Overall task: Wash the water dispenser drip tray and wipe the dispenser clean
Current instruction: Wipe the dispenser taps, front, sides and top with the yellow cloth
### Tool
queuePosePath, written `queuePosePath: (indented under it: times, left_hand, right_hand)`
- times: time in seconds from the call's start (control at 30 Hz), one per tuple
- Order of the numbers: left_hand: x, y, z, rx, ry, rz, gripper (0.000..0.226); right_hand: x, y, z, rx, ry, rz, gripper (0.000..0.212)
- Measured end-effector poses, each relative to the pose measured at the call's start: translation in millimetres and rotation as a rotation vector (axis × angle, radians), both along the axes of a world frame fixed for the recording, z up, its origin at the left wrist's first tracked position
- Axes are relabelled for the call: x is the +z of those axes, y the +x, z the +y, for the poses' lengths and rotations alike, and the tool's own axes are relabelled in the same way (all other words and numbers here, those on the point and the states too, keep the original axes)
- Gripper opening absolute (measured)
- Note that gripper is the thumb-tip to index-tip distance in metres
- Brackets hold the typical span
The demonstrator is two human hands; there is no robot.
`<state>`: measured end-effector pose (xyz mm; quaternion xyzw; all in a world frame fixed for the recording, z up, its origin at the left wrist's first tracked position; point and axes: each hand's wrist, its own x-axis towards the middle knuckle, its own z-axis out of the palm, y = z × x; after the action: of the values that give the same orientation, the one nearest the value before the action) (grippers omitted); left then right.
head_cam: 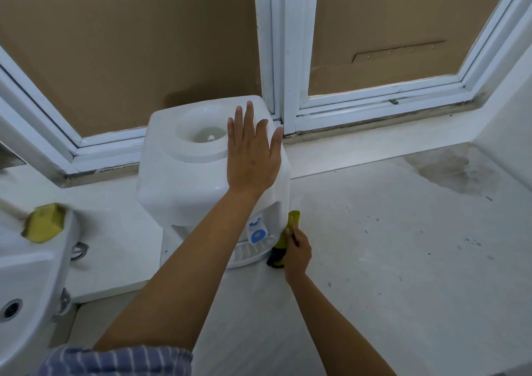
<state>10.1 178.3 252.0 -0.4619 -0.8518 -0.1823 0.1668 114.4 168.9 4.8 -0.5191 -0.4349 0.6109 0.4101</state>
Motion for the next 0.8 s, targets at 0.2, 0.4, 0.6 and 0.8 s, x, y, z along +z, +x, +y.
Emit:
queuePosePath:
  times: [0.2, 0.4, 0.6, 0.8]
  left_hand:
    - [0.5, -0.3, 0.6, -0.002, 0.014, -0.008, 0.066]
    - [-0.3, 0.6, -0.3, -0.004, 0.027, -0.005, 0.063]
    - [-2.0, 0.7, -0.8, 0.012, 0.028, 0.013, 0.064]
    - [1.1, 1.1, -2.2, 0.004, 0.021, -0.007, 0.064]
  right_hand:
    - [-15.8, 3.3, 23.7, 0.177, -0.239, -0.188, 0.036]
    - [34.5, 1.9, 32.1, 0.1, -0.096, -0.054, 0.035]
    - [119.6, -7.0, 43.9, 0.132, 0.218, 0.151, 0.02]
    - [96.7, -4.7, 34.0, 0.228, 0.096, 0.183, 0.021]
